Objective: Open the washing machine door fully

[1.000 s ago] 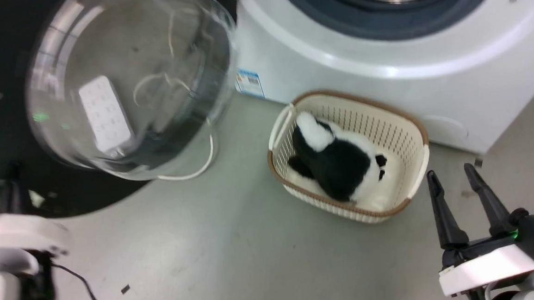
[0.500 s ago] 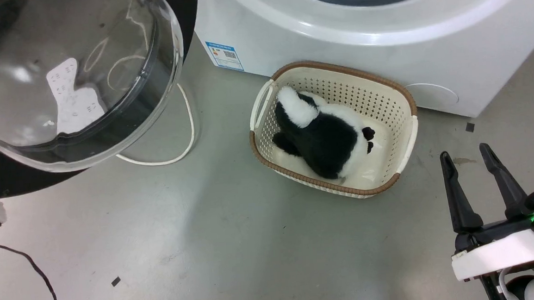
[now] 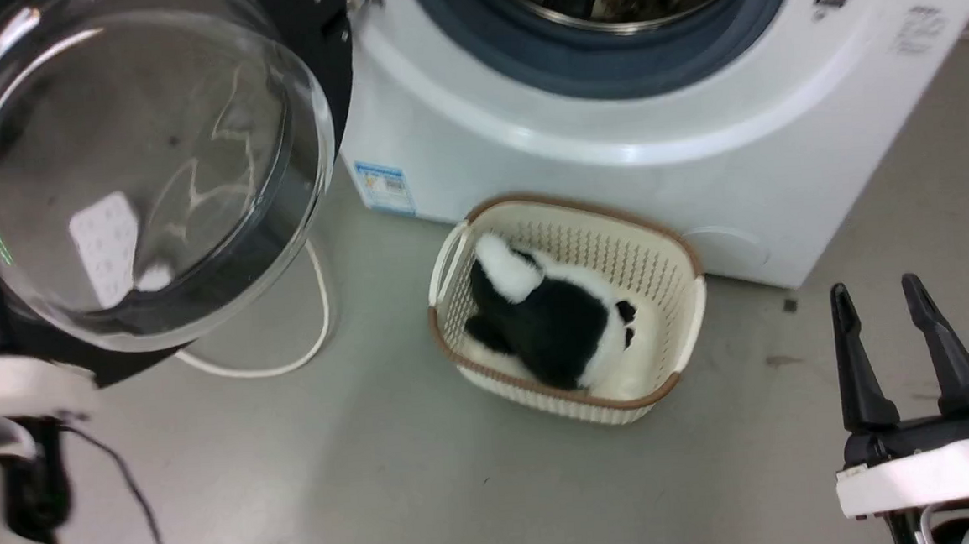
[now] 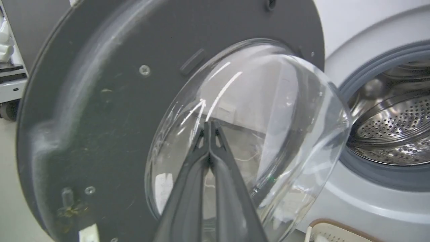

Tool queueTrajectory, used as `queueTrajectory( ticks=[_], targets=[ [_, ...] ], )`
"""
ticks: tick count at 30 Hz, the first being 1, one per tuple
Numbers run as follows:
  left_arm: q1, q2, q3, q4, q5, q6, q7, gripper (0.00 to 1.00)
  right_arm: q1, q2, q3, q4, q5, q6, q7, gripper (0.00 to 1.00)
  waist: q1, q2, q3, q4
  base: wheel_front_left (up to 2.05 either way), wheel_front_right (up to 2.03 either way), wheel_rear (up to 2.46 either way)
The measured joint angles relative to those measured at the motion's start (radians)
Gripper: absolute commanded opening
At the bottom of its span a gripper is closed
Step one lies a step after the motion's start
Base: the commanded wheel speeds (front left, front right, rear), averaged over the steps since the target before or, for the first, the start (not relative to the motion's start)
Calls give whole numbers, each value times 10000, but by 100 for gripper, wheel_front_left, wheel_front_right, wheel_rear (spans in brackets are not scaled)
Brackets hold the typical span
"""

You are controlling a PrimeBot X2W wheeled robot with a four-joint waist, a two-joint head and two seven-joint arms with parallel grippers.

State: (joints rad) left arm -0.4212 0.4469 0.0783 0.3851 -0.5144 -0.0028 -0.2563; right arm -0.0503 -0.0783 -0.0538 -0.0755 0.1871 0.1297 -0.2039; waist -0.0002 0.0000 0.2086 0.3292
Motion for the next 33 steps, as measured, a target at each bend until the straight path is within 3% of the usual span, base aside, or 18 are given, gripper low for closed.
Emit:
queueTrajectory(
  ticks=[9, 16, 21, 23, 33],
  targets=[
    [2607, -1287, -953, -3300, 1310, 454, -2, 0, 498, 169, -146, -102, -182, 0, -196, 100, -1, 0, -1287, -902, 0, 0, 0],
    [3780, -2092, -1634, -4034, 1599, 918, -2, 0, 920, 196, -84, -184, -458, 0, -182, 100, -1, 0, -1887, -1741, 0, 0, 0],
    [4348, -2366, -2056, -4042, 2027, 1101, -2, 0, 1174, 222, -59, -79, -453, 0, -180, 100, 1, 0, -2117, -2196, 0, 0, 0],
    [4526, -2481, -2234, -3960, 2234, 1197, -2, 100, 1294, 228, -52, 23, -437, 0, -182, 100, 1, 0, -2173, -2336, 0, 0, 0],
    [4934, -2775, -2844, -3269, 2926, 1336, -2, 100, 1511, 236, -128, 506, -272, 0, -272, 100, 2, 0, -2272, -2747, 0, 0, 0]
  ],
)
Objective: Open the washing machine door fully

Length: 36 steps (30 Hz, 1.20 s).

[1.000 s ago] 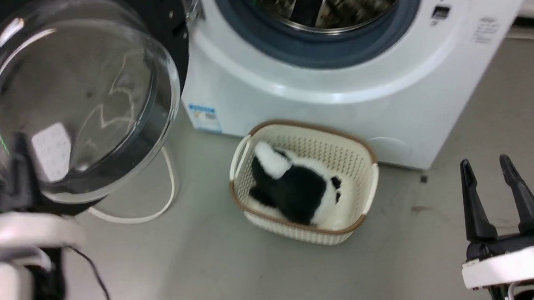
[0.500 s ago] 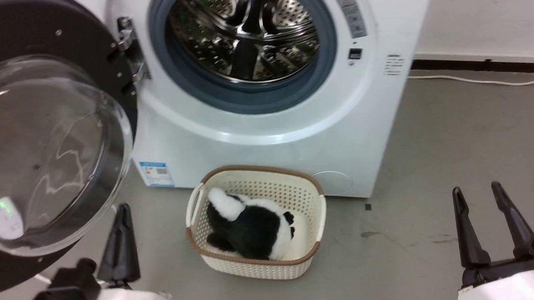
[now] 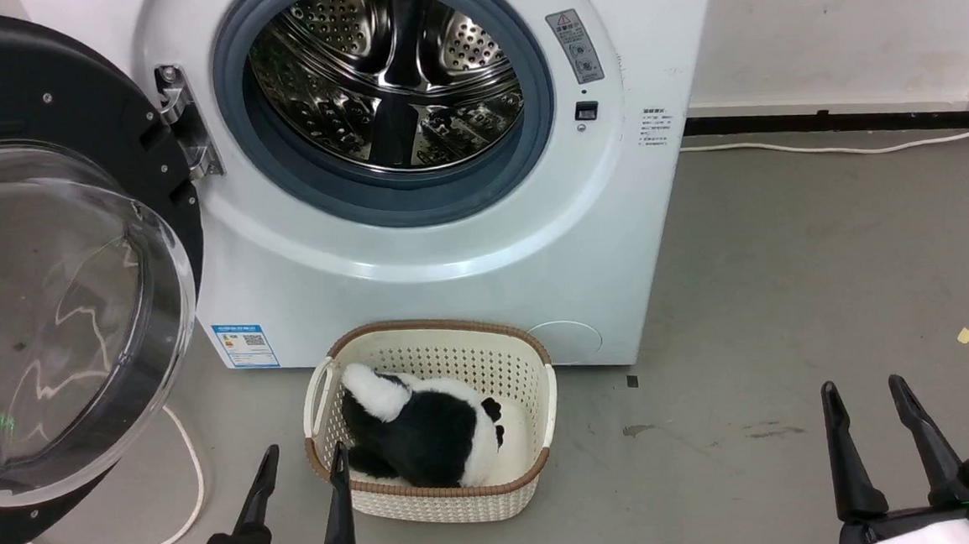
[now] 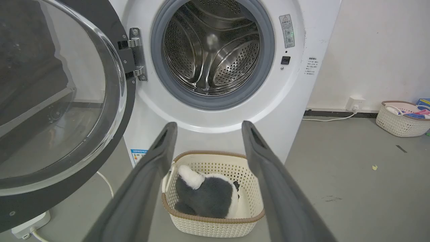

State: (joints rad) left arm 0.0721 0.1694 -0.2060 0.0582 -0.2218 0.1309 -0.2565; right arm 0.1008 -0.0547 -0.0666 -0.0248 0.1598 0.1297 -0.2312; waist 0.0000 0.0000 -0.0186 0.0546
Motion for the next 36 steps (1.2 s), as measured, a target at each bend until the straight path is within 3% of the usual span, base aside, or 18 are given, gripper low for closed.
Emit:
queueTrajectory(
  ticks=[20, 21, 36],
  targets=[
    [-64, -146, 245, 69, 161, 69, 2, 100, -12, 2, 73, 399, 0, 0, -113, 100, 0, 0, 22, 68, 0, 0, 0],
    [-65, -169, 253, 58, 163, 71, 6, 0, -13, 0, 77, 401, -4, 0, -115, 0, 0, 0, 28, 74, 0, 0, 0],
    [-64, -261, 341, 54, 265, -15, 198, 0, -30, -2, 107, 399, -107, 0, 86, 0, 0, 0, 41, 21, 0, 0, 0]
  ],
)
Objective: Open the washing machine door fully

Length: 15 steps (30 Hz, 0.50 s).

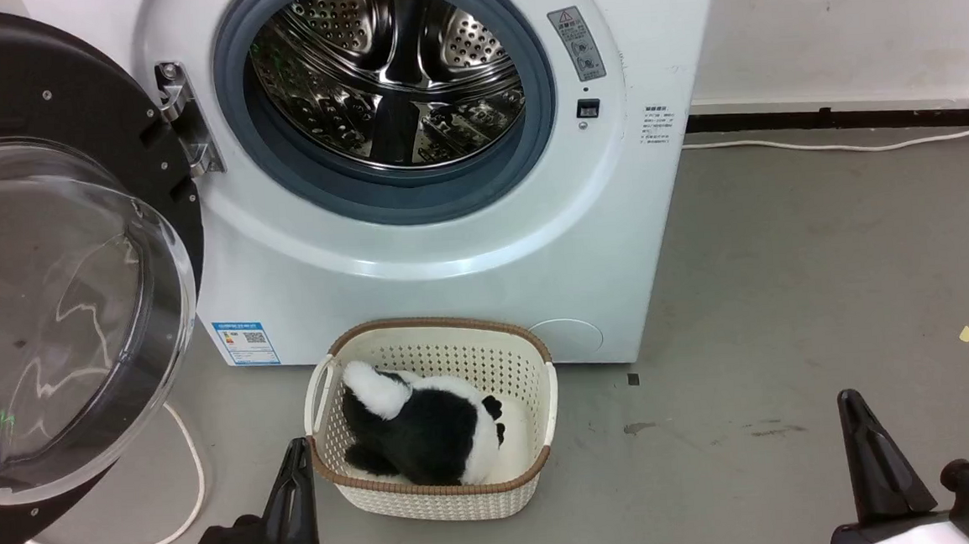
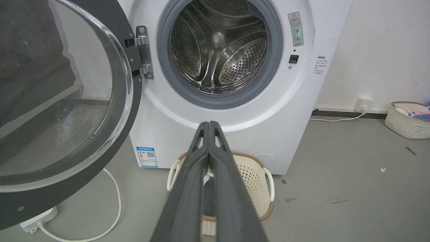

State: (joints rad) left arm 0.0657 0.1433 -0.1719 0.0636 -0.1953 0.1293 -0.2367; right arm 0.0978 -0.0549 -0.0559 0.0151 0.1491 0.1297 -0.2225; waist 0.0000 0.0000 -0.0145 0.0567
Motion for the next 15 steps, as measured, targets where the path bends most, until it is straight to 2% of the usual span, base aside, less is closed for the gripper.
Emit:
queueTrajectory(
  ticks=[15],
  targets=[
    [-38, -88, 263, -77, 284, -180, 341, 0, -60, 0, 77, -4, -178, 0, 301, 0, 0, 0, 21, -84, 0, 0, 0]
  ],
)
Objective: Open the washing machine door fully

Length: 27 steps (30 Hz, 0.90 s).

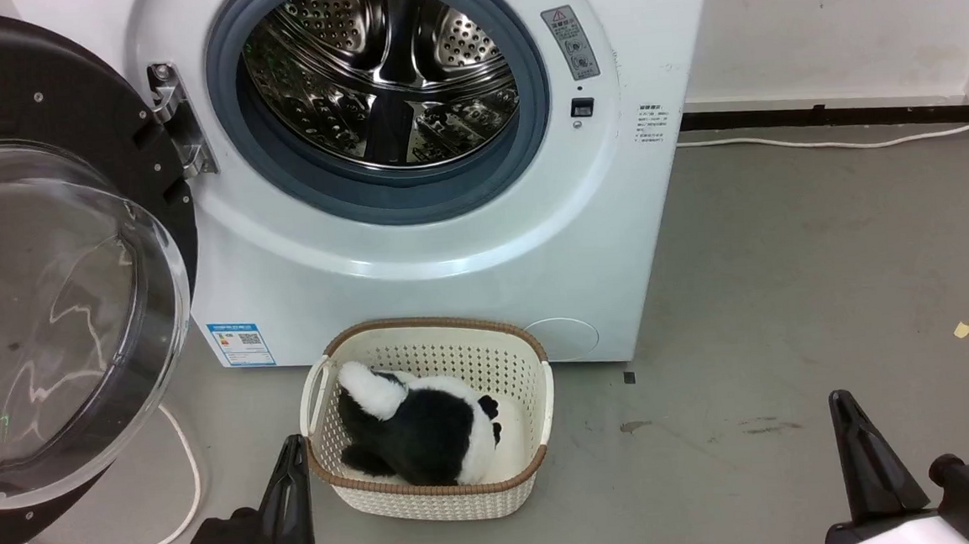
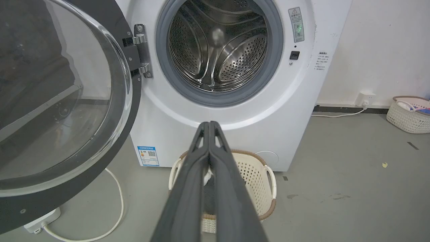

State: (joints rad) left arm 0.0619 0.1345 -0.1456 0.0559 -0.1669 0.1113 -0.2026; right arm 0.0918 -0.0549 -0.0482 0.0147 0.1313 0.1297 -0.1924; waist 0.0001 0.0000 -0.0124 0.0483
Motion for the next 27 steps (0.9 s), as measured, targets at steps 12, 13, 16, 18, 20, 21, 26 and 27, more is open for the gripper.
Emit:
queueTrajectory(
  ticks=[12, 13, 16, 18, 20, 21, 26, 27],
  targets=[
    [-26, -138, 176, -54, 165, -125, 228, 0, -105, 0, 52, -4, -111, 0, 238, 0, 0, 0, 15, -58, 0, 0, 0],
    [-32, -151, 203, -59, 176, -150, 272, 0, -125, 0, 56, -4, -136, 0, 251, 0, 0, 0, 16, -63, 0, 0, 0],
    [-54, -186, 253, -81, 244, -182, 322, 0, -169, 0, 65, -6, -188, 0, 332, 0, 0, 0, 20, -78, 0, 0, 0],
    [-55, -203, 278, -105, 247, -192, 355, 0, -174, 0, 77, -8, -211, 0, 339, 0, 0, 0, 23, -88, 0, 0, 0],
    [-58, -215, 299, -123, 282, -219, 416, 0, -175, 0, 90, -8, -249, 0, 389, 0, 0, 0, 25, -98, 0, 0, 0],
    [-58, -221, 311, -128, 324, -242, 437, 0, -176, 0, 100, -8, -265, 0, 422, 0, 0, 0, 27, -103, 0, 0, 0],
    [-62, -244, 360, -163, 387, -268, 525, 0, -182, 0, 130, -10, -324, 0, 506, 0, 0, 0, 33, -127, 0, 0, 0],
    [-64, -247, 374, -163, 428, -280, 527, 0, -184, 0, 136, -10, -364, 0, 514, 0, 0, 0, 34, -132, 0, 0, 0]
  ],
)
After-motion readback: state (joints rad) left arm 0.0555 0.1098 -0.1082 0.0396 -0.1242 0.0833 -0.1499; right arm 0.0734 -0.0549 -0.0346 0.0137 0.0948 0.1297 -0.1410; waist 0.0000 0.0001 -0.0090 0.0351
